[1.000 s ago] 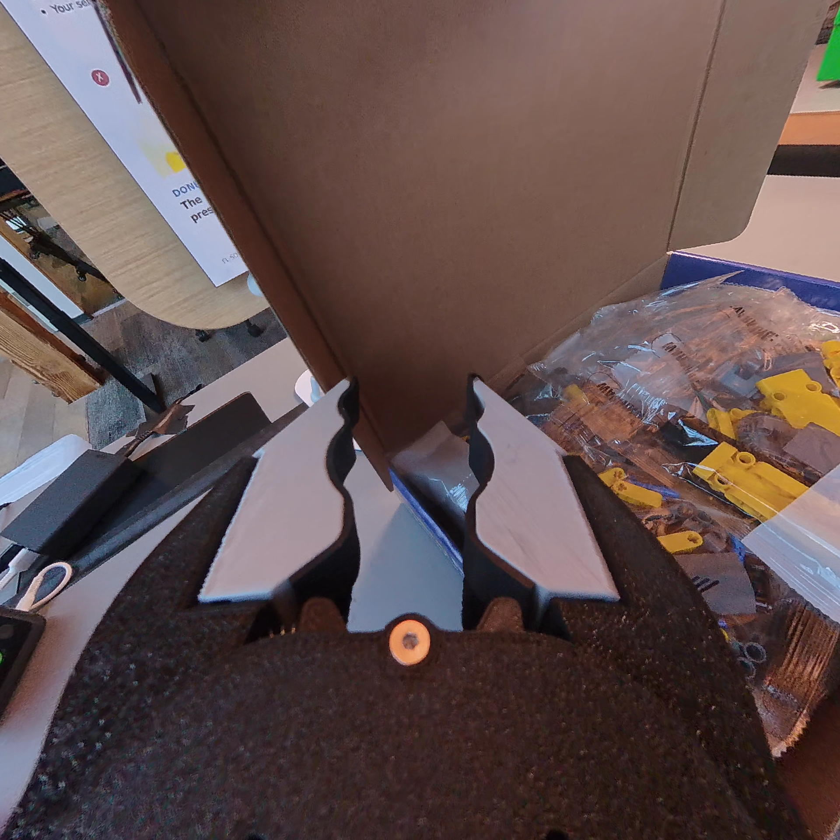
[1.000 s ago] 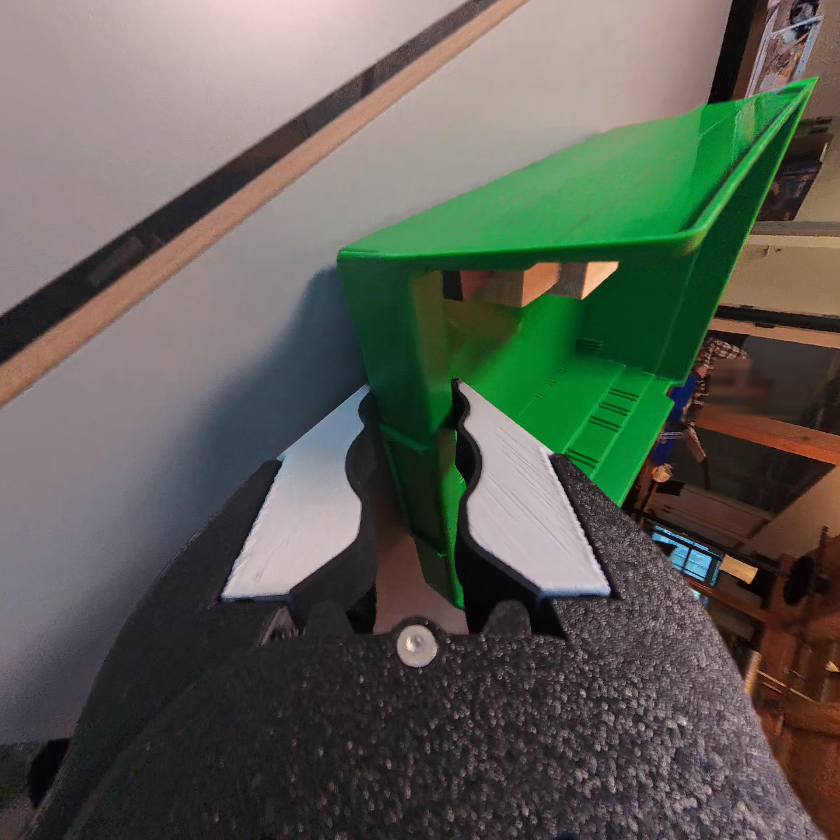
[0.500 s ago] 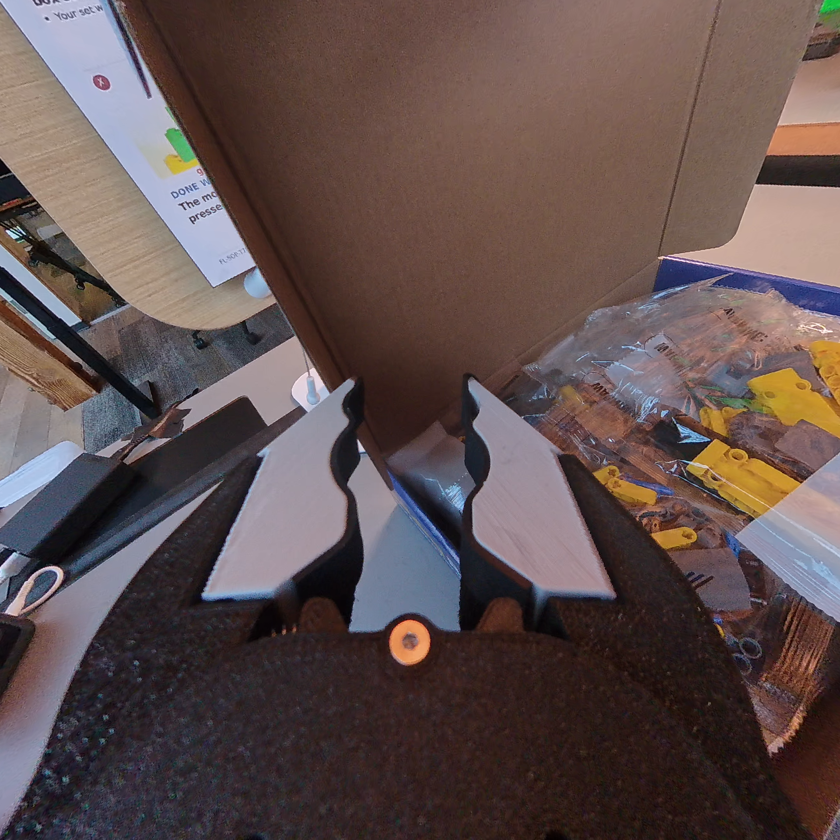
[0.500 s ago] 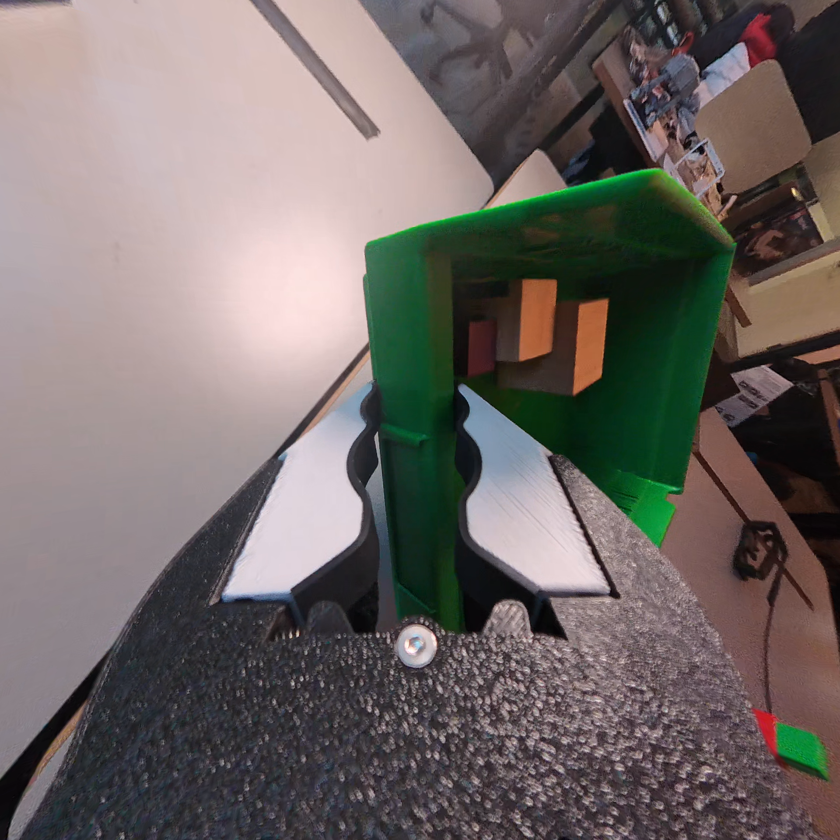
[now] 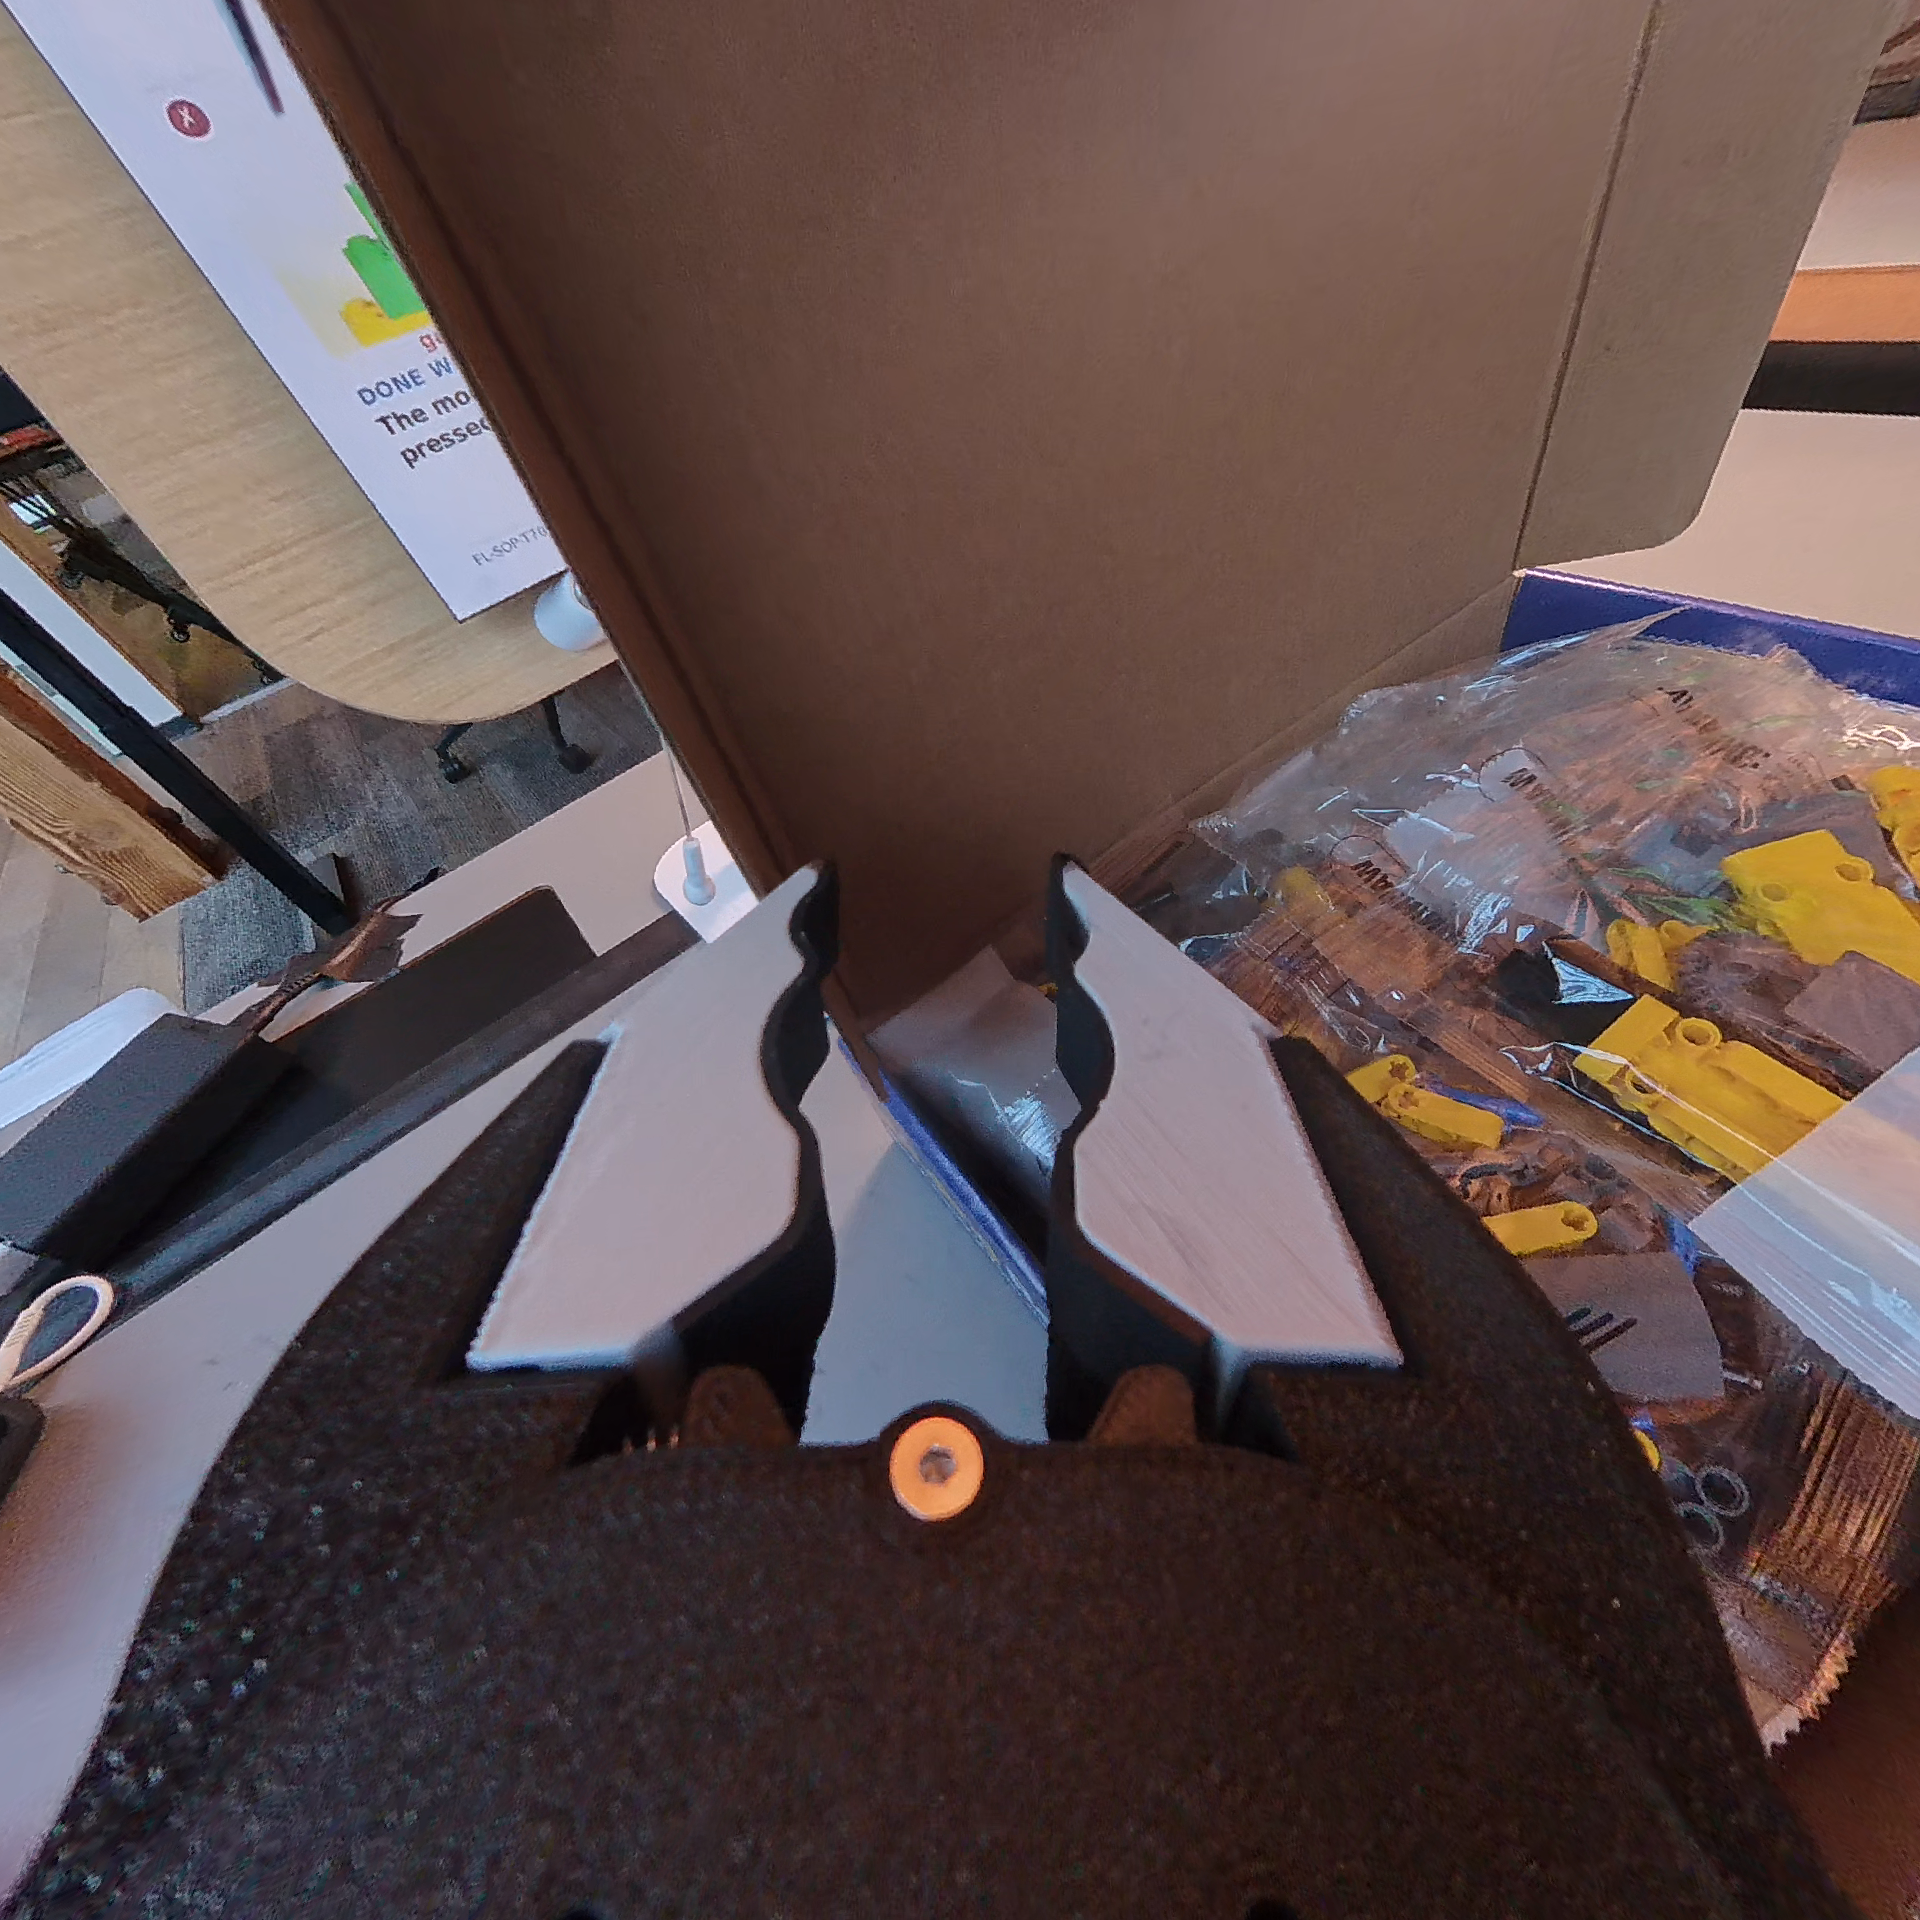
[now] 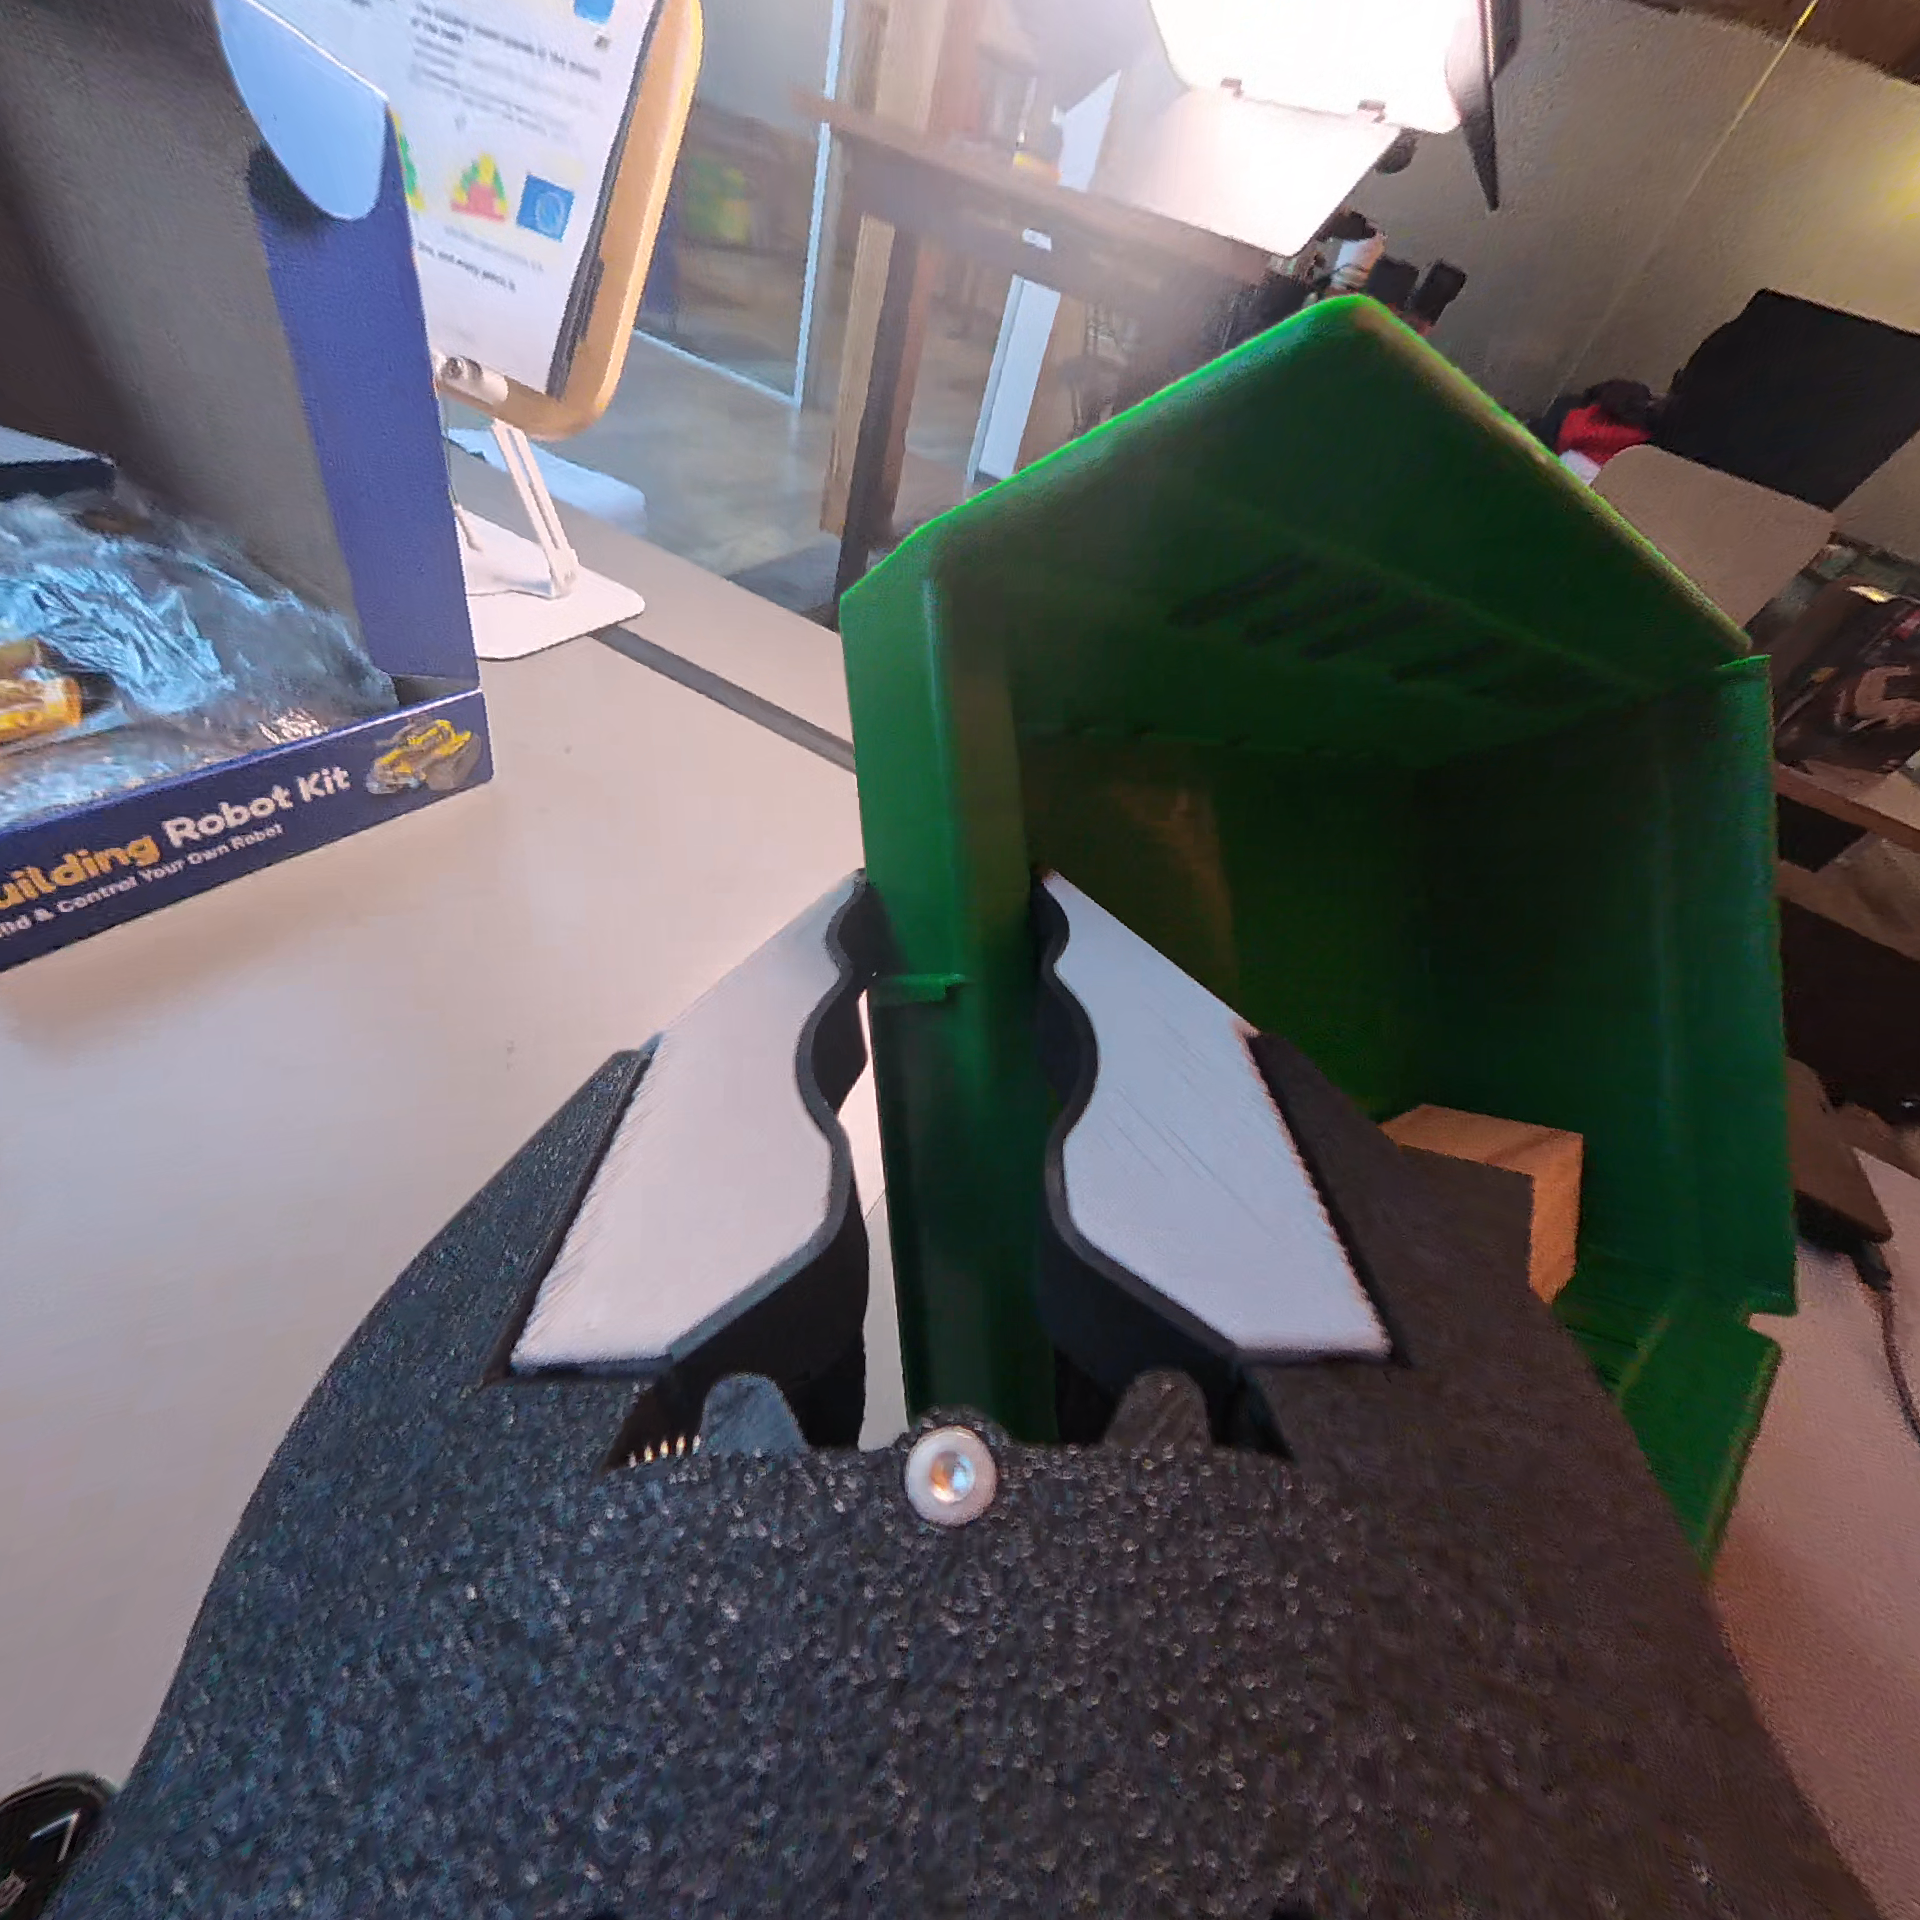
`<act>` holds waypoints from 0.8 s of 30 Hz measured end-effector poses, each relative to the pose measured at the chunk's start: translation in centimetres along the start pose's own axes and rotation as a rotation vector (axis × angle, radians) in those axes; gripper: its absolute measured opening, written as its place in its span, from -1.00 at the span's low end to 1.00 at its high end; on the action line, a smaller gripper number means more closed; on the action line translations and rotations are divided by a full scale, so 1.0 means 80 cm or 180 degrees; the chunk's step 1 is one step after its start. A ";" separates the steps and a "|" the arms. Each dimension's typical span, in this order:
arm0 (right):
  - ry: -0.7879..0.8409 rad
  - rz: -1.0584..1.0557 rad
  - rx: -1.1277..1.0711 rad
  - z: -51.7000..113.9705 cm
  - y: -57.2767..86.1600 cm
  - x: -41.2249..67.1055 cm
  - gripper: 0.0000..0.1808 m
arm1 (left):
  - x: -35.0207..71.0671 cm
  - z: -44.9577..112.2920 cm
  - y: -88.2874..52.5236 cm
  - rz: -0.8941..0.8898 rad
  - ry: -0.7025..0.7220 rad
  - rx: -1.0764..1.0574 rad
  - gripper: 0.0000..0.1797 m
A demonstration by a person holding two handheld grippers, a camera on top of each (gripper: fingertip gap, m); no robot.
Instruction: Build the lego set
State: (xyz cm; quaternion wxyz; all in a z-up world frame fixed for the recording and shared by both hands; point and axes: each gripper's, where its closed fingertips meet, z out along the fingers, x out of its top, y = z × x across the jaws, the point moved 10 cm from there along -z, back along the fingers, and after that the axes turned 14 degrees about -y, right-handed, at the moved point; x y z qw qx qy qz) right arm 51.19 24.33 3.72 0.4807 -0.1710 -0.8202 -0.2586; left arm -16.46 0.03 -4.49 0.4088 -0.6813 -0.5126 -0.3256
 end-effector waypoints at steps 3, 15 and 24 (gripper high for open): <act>0.0040 -0.0017 -0.0029 0.000 -0.001 -0.003 -0.71 | -0.002 0.002 0.003 0.0007 -0.0024 -0.0005 -0.55; -0.0094 0.0502 -0.1674 -0.049 0.009 -0.017 -0.62 | -0.001 0.002 0.005 0.0017 -0.0017 -0.0006 -0.54; -0.0742 0.0887 -0.2407 -0.016 -0.024 -0.015 -0.17 | -0.002 0.003 0.009 0.0015 0.0015 -0.0050 -0.53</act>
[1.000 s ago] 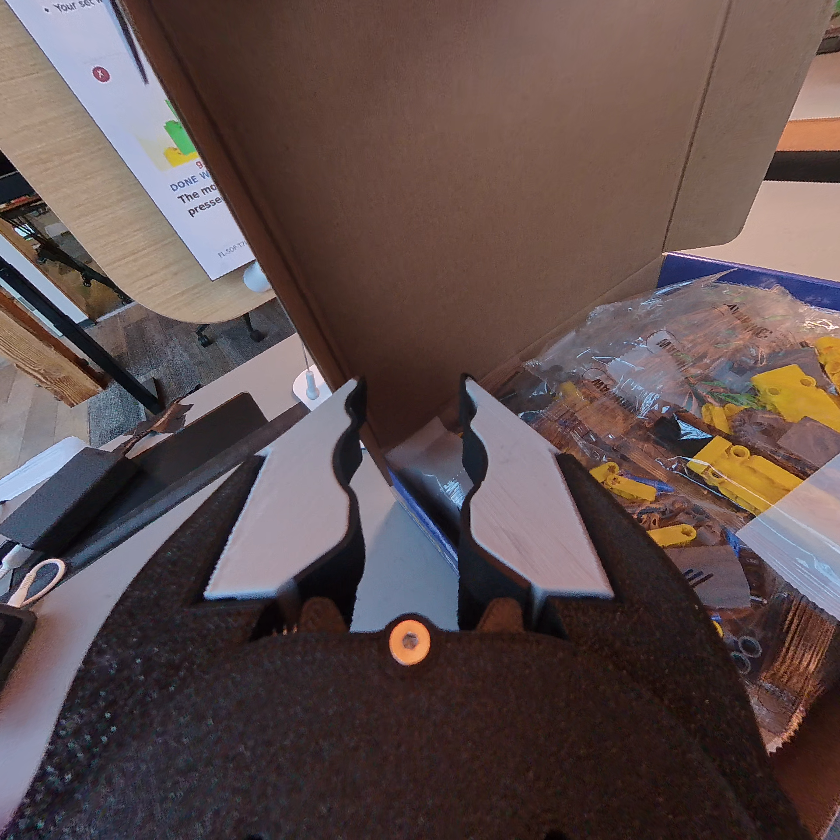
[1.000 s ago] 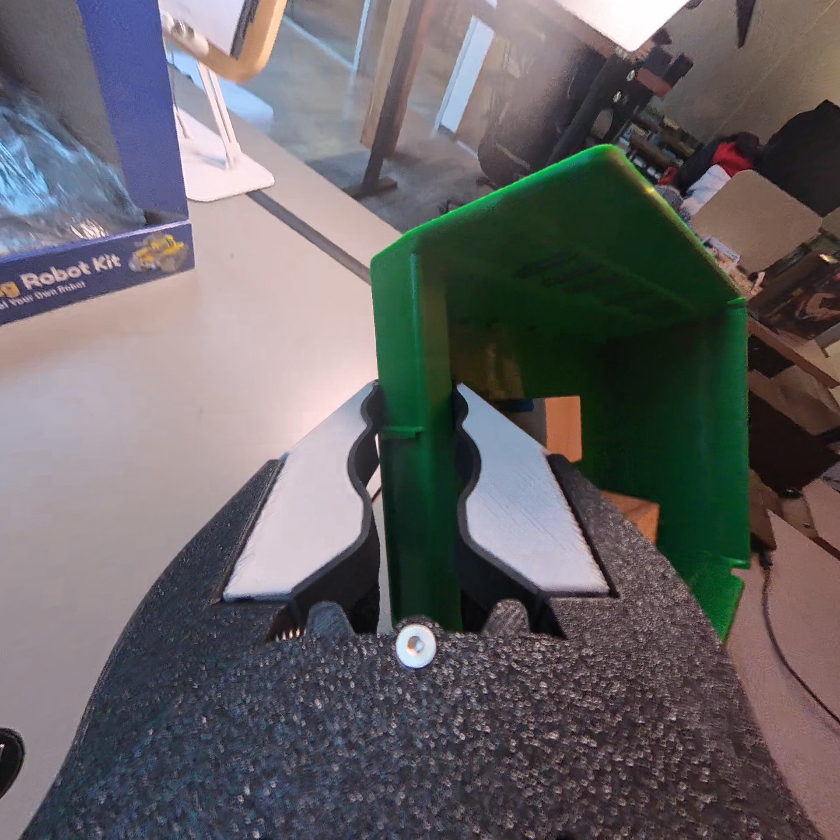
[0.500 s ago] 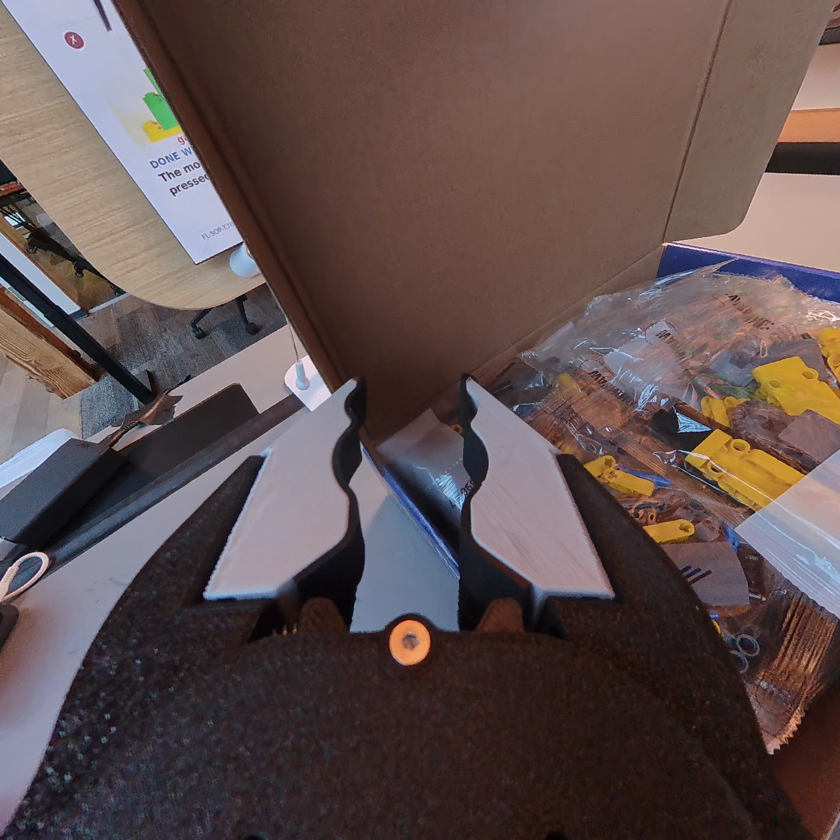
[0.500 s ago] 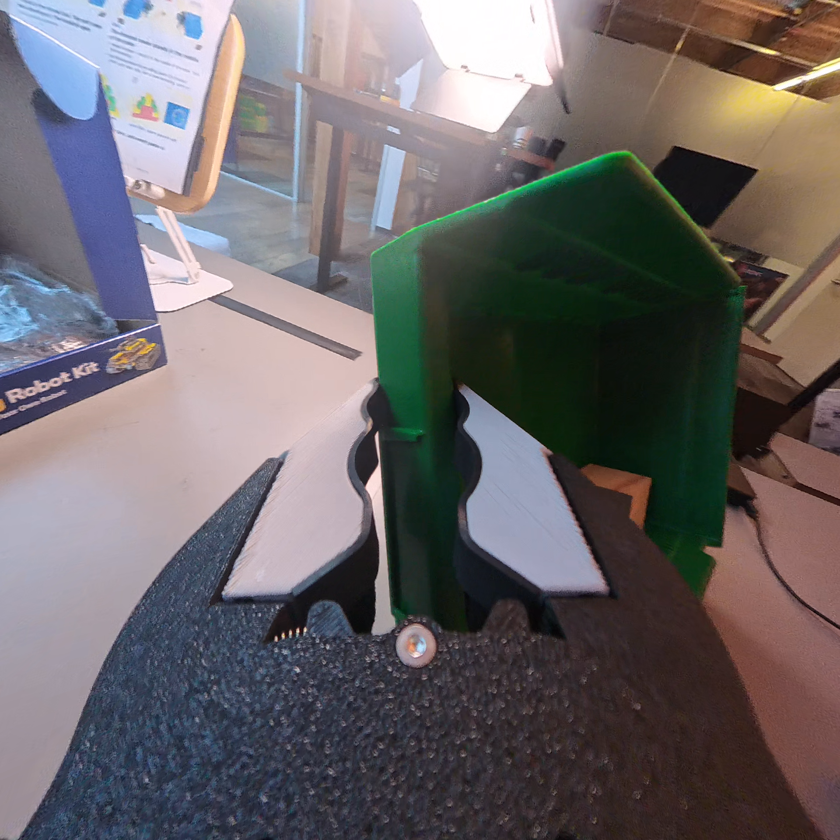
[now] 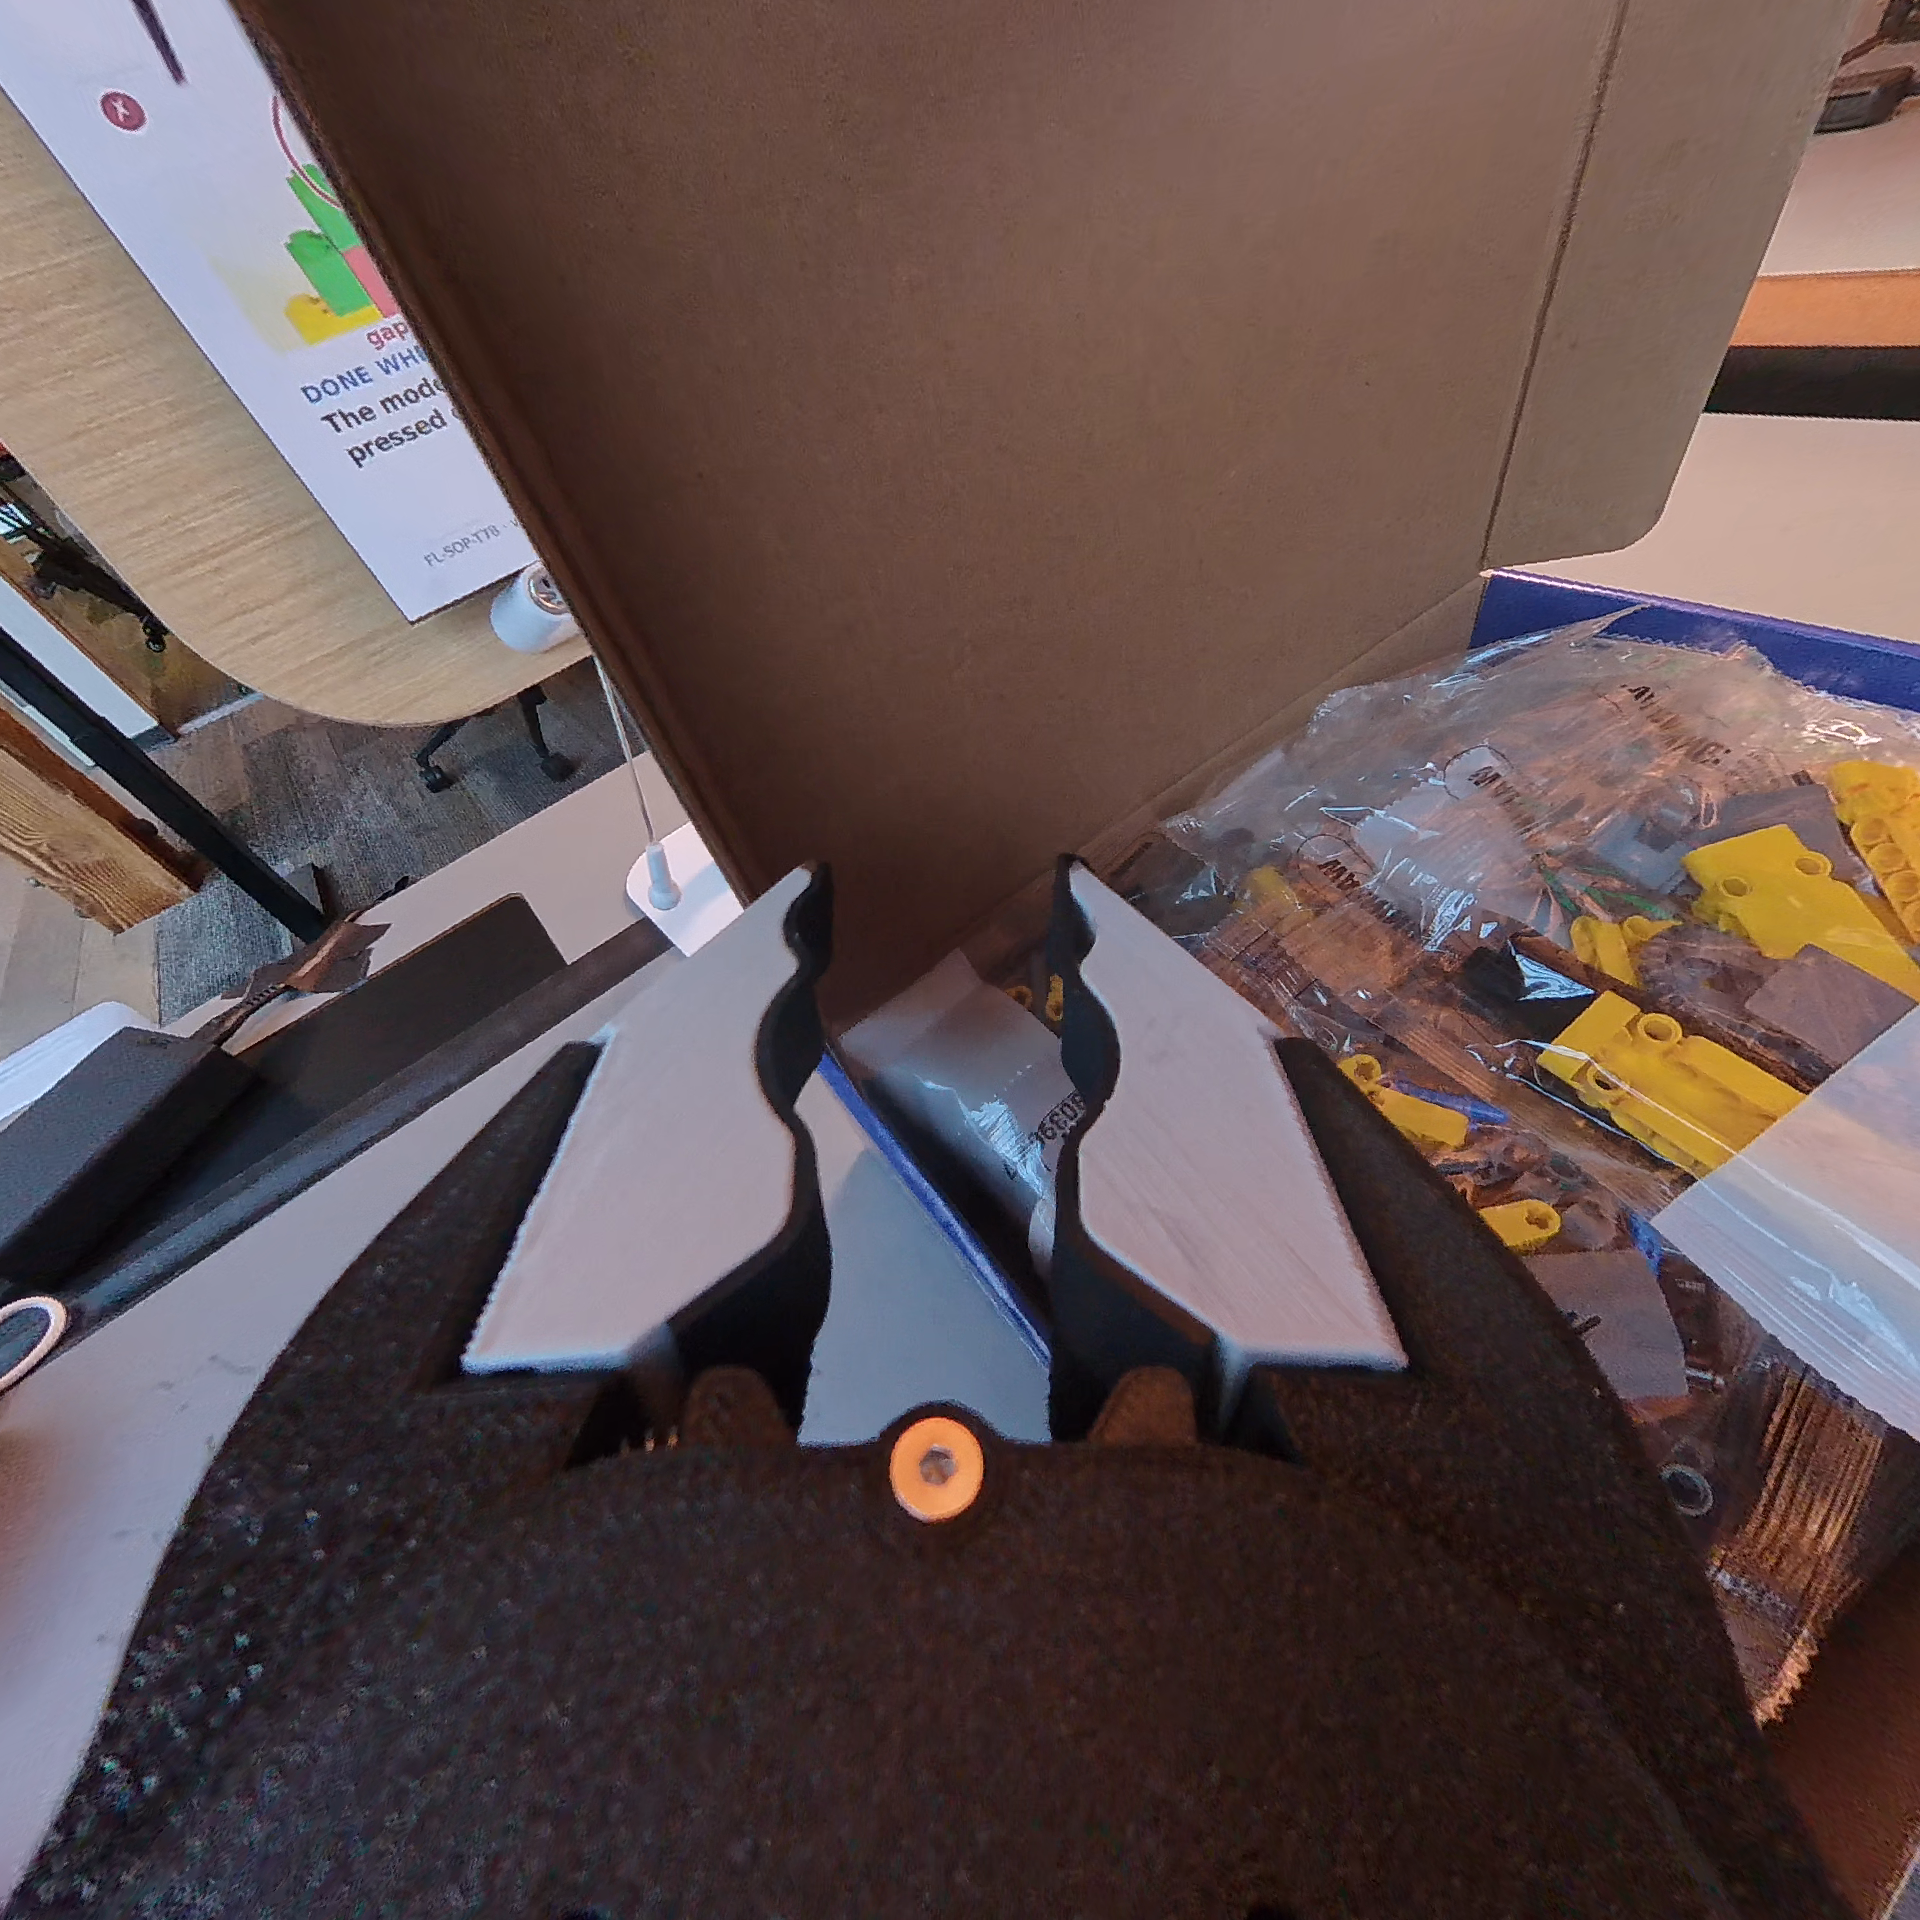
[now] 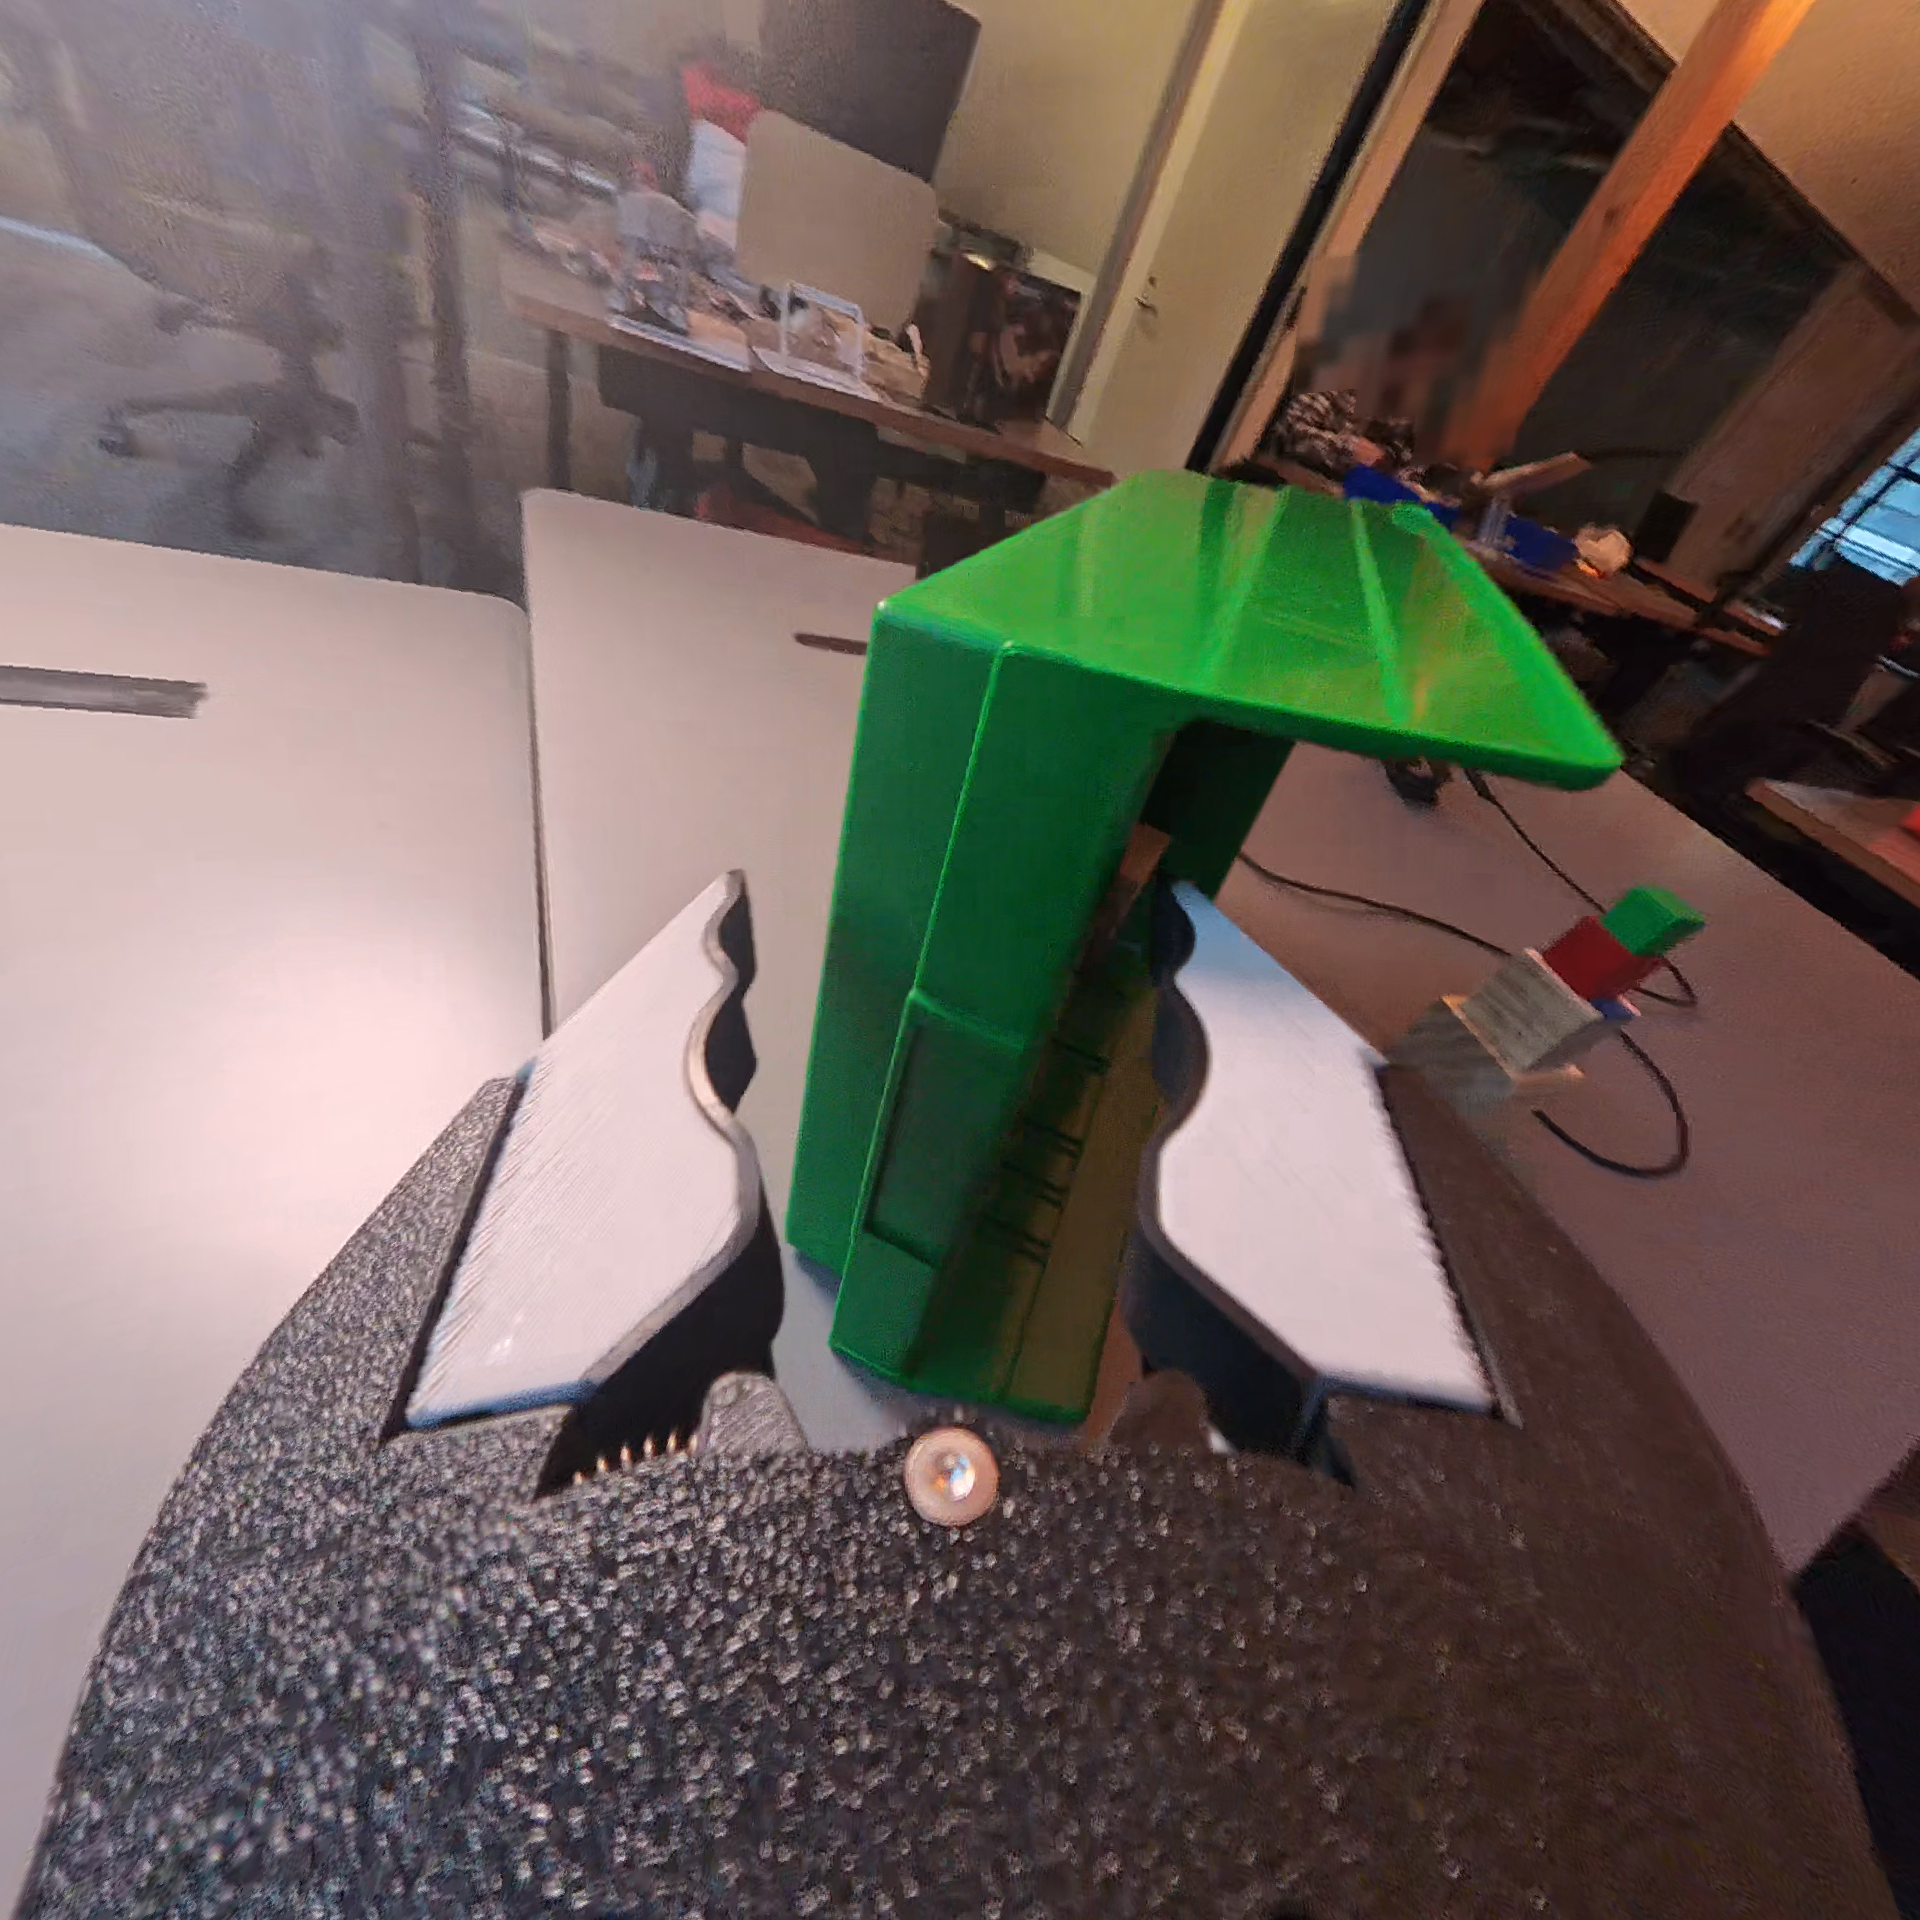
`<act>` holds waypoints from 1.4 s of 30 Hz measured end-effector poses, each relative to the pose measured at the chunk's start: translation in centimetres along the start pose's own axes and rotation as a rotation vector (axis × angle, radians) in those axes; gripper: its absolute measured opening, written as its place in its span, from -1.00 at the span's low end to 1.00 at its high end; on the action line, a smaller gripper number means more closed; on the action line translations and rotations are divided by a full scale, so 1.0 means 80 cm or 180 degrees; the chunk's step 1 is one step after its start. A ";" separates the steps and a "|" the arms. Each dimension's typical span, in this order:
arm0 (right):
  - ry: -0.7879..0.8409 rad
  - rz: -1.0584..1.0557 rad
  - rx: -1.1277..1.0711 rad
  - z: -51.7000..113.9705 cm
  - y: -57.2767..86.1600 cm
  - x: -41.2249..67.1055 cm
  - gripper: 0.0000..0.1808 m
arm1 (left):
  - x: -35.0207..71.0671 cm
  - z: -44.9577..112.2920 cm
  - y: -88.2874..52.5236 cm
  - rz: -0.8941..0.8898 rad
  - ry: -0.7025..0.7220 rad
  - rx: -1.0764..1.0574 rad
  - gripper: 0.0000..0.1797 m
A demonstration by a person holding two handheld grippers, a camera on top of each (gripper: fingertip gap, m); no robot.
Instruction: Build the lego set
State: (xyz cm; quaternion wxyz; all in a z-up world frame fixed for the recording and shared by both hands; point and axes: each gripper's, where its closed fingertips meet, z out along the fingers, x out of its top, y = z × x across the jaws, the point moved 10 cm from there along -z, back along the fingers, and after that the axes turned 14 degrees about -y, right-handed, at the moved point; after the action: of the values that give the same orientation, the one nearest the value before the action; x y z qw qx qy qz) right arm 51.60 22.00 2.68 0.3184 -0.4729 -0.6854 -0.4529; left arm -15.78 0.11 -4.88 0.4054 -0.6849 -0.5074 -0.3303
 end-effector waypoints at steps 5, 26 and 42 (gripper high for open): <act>-0.0190 0.0179 -0.0753 0.032 -0.037 -0.004 0.12 | -0.001 0.004 0.000 -0.0054 0.0024 -0.0059 -0.53; 0.0503 0.0551 0.1183 0.041 0.065 0.023 -0.53 | -0.006 0.007 0.009 -0.0148 0.0006 0.0004 -0.55; 0.1480 0.1945 0.2695 0.057 0.068 -0.005 -0.53 | -0.010 0.007 0.011 -0.0129 -0.0019 0.0029 -0.56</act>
State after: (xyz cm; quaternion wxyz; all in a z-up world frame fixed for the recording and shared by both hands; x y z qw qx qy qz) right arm 56.75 26.84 2.33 0.7391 -0.3688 -0.5511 -0.1183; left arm -15.13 0.14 -6.02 0.4002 -0.6735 -0.5240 -0.3340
